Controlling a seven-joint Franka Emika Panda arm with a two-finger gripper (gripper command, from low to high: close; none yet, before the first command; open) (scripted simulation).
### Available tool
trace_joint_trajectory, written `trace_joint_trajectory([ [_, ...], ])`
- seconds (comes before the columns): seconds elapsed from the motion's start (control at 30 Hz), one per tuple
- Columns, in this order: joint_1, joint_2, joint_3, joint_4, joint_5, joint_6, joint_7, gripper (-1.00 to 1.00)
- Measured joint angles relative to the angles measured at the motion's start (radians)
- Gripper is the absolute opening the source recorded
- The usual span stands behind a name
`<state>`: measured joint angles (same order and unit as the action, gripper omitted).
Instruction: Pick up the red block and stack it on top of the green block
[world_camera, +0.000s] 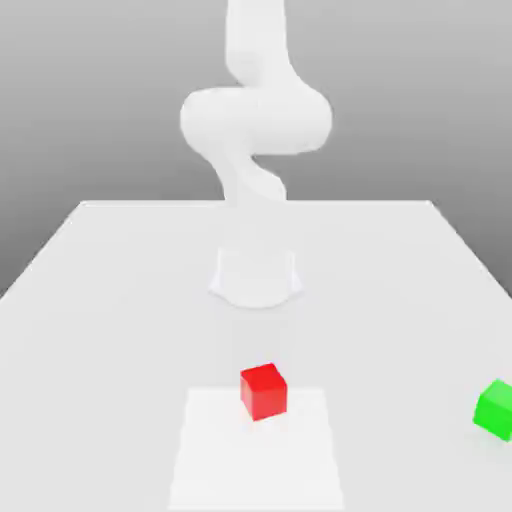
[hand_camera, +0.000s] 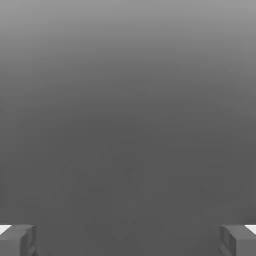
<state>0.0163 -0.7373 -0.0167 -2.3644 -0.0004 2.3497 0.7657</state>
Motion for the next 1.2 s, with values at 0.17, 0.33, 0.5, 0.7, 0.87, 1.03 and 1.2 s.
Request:
trace_joint_trajectory([
  [0.17, 0.033, 0.153, -0.032, -0.151, 0.001, 0.119, -0.084, 0.0],
  [0.33, 0.063, 0.306, -0.055, -0.304, -0.001, 0.237, -0.168, 0.0],
  [0.5, 0.087, 0.482, -0.07, -0.471, -0.013, 0.37, -0.255, 0.0],
  [0.7, 0.09, 0.792, -0.051, -0.537, 0.025, 0.611, -0.343, 0.0],
  [0.87, 0.064, 0.903, -0.017, -0.525, 0.061, 0.706, -0.369, -1.0],
  [1.03, 0.059, 0.913, -0.011, -0.524, 0.06, 0.713, -0.368, -1.0],
  [1.2, 0.063, 0.759, -0.031, -0.545, 0.006, 0.581, -0.33, -1.0],
])
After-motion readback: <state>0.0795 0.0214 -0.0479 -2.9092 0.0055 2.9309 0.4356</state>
